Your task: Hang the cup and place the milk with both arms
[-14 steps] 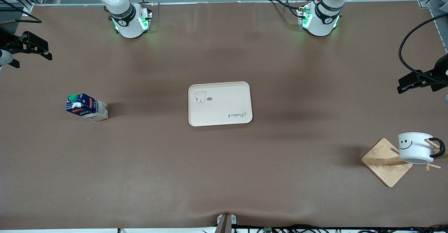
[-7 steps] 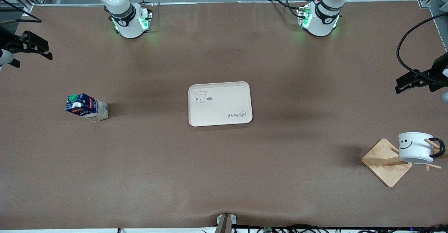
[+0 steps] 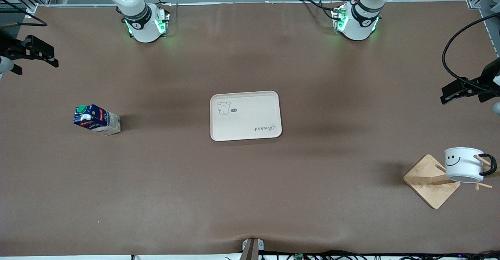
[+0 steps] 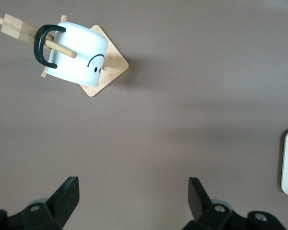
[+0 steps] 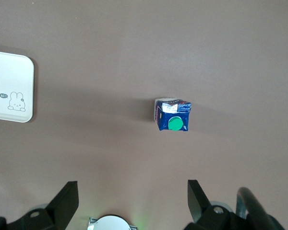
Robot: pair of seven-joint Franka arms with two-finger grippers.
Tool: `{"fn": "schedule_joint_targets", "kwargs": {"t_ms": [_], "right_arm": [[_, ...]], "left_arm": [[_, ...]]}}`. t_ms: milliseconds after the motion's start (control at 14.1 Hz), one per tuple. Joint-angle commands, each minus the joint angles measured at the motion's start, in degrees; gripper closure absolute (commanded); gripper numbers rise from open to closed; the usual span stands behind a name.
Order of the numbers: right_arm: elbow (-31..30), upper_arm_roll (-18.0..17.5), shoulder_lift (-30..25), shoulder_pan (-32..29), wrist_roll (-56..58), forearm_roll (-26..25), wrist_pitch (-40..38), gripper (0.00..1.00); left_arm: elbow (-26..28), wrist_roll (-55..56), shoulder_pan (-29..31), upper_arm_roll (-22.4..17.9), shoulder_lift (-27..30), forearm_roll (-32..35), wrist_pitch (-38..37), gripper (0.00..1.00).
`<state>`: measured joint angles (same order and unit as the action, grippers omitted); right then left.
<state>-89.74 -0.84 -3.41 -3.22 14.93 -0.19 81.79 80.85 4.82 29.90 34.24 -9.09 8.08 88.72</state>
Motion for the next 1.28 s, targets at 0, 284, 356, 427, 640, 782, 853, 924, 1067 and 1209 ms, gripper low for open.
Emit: {"fn": "schedule_joint_targets", "kwargs": {"t_ms": [0,284,356,427,640,782,853,924,1067,1209], "right_arm": [[-0.87,-0.31,-0.89,-0.56,-1.05,0.19,-0.22,0.00],[-0.87,-0.22,-0.72,-0.82,-1.05,0.63,-0.14,0.00],[-0.87,-0.22,-0.72,-0.82,-1.05,0.63,-0.14,0.00],[-0.78,-0.22,-0.63,-0.82,-1.05,0.63,-0.05,0.00],[-0.61,-0.22,-0.63,-0.65,-1.05,0.63,0.22,0.00],[-0.26,-0.31,-0.54,-0.56,-1.05,0.63,0.39,0.00],[-0.26,-0.31,-0.45,-0.56,-1.05,0.63,0.48,0.00],[-0.26,-0.22,-0.45,-0.56,-1.05,0.98,0.48,0.00],[-0.26,-0.22,-0.45,-0.56,-1.05,0.98,0.48,0.00],[-0.26,-0.22,-0.45,-0.65,-1.05,0.98,0.57,0.00]], "left_arm": [[-0.08,-0.24,0.42,1.27,1.18,0.10,-0.39,0.00],[0.10,-0.33,-0.36,0.75,3.54,-0.08,-0.39,0.00],[0.53,-0.33,-2.02,-0.04,4.08,-0.08,-0.56,0.00],[0.80,-0.33,-4.74,-3.09,4.78,-0.08,-0.91,0.00],[3.34,-0.33,-14.05,-13.98,7.32,-3.31,-1.53,0.00],[4.76,-0.24,-21.43,-22.07,8.83,-4.83,-1.35,0.00],[4.76,-0.24,-23.64,-24.37,9.00,-4.83,-1.44,0.00],[5.37,-0.24,-25.14,-25.61,9.87,-4.83,-1.44,0.00],[7.13,0.10,-27.52,-27.90,11.28,-4.83,-1.35,0.00],[8.00,0.37,-28.58,-28.87,12.08,-4.83,-1.44,0.00]]}}
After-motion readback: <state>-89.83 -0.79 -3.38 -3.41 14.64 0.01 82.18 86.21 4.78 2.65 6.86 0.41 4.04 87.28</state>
